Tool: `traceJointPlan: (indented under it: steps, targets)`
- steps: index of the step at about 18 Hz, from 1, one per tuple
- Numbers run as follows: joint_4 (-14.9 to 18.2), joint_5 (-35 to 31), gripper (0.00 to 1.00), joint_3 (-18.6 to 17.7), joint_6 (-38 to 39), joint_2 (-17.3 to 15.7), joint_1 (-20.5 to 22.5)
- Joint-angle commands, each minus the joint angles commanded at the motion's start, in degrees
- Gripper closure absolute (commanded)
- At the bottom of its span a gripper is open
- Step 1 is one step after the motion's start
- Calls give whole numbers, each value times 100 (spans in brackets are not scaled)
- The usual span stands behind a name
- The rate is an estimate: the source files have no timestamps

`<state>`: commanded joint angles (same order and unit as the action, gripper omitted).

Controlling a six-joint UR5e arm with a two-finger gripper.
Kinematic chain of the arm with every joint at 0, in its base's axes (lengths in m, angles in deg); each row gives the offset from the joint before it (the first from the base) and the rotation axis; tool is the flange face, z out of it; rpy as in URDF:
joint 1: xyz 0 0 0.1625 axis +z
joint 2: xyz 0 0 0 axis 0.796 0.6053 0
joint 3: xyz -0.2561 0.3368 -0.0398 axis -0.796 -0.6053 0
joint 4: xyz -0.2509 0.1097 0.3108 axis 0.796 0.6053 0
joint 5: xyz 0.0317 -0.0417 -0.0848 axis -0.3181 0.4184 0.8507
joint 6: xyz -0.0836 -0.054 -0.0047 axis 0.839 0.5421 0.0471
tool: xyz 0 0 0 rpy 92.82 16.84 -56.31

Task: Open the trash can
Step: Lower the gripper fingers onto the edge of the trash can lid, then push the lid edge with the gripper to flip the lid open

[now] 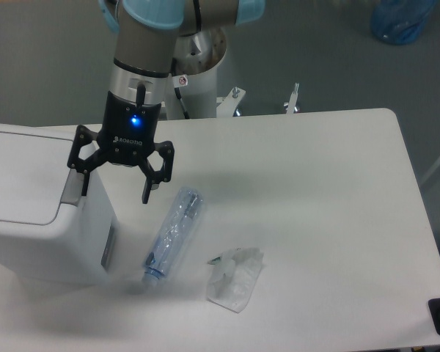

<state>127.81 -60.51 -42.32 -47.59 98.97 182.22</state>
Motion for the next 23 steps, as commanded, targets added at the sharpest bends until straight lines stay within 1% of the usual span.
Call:
traceJointPlan:
  steps: [6, 10, 14, 19, 23]
  targets:
    - [35, -9, 0, -88, 0, -35, -70]
    - [35, -26, 0, -219, 0, -79, -97]
    - [26, -281, 0, -211, 9, -62, -185]
    - [26, -281, 0, -176, 53, -88, -185]
    - [26, -264, 0, -9, 53, -97, -158]
